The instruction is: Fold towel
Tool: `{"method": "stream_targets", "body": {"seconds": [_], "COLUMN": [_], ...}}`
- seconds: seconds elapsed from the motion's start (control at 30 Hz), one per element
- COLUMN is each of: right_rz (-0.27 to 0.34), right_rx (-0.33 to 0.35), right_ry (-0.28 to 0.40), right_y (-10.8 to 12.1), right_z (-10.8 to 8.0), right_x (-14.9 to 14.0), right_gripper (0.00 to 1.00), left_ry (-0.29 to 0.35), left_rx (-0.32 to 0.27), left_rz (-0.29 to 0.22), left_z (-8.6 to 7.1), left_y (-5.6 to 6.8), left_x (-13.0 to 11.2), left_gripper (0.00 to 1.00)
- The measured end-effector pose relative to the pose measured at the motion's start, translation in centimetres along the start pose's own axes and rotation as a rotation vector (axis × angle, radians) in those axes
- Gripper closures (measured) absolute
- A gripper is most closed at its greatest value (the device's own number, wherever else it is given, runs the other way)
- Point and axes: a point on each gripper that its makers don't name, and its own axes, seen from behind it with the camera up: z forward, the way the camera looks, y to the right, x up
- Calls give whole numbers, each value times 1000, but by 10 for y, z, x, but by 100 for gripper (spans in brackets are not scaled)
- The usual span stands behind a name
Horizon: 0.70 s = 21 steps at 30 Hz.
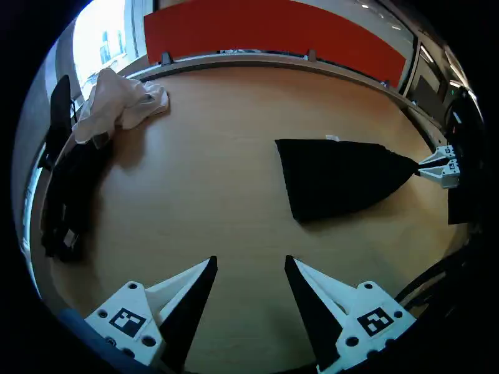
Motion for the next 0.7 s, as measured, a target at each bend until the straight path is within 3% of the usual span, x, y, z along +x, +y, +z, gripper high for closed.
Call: {"method": "stream_targets", "body": {"seconds": [0.7], "right_rz": [-72], "right_rx": [-93], "right_ry": [115], "right_y": [39], "right_z": [-51], "right_x": [62], "right_gripper": [91], "left_ry": [26], "left_rx": [-5], "left_rz": [1], "left_z": [-7], "left_y": [10], "left_x": [12], "left_gripper": [20]}}
